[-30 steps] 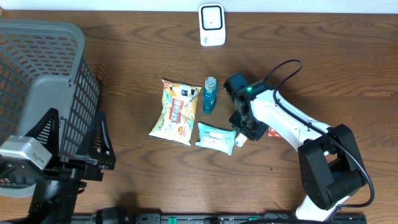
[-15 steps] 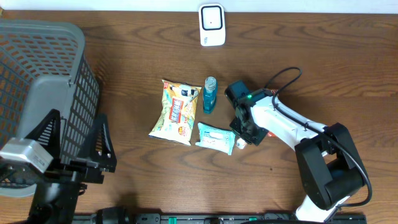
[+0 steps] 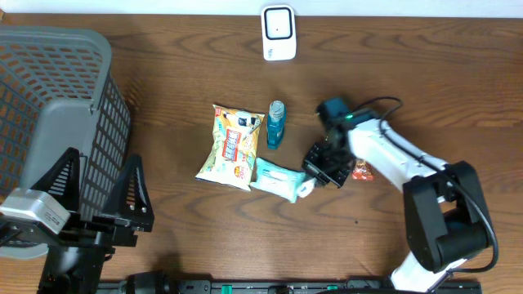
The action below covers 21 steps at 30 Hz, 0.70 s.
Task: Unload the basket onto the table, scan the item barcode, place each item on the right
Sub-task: 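Lift the small package with the right gripper and raise it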
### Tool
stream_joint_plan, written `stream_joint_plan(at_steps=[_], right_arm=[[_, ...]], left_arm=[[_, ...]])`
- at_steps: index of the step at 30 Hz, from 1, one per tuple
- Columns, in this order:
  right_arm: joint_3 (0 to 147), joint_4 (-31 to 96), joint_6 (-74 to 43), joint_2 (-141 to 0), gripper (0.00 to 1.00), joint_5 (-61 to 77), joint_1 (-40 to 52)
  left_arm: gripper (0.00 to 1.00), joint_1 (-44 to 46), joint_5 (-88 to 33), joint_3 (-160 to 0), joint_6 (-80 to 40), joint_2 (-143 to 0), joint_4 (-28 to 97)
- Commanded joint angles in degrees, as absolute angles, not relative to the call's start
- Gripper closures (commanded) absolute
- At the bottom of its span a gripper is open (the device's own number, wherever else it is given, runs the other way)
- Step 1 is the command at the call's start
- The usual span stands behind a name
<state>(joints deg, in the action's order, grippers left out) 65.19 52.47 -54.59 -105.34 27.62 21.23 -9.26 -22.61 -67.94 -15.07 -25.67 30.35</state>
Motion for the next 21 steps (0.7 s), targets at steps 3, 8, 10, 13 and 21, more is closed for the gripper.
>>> stream_joint_plan(at_steps=[3,8,10,13,21], right_arm=[[66.35,57.04,-44.49,-103.83,0.99,65.82,16.36],[66.35,60.18,-44.51,-103.83,0.99,77.14,15.68],[66.35,60.23,-44.51,-103.83,0.99,81.36,15.68],[66.35,60.23,-44.51,-103.83,0.99,86.35,15.68],[66.35,60.20,-51.96,-103.83,0.99,89.03,15.62]], left_arm=[[0.10,-9.02,-23.35,-67.81,-15.33,-25.23,30.63],[0.10,-9.02,-23.38,-67.81,-15.33,-25.23,30.65],[0.10,-9.02,-23.35,-67.81,-15.33,-25.23,30.65],[0.10,-9.02,-23.35,-67.81,-15.33,-25.23,30.65],[0.10,-8.64,-23.38,-67.81,-15.33,-25.23,30.70]])
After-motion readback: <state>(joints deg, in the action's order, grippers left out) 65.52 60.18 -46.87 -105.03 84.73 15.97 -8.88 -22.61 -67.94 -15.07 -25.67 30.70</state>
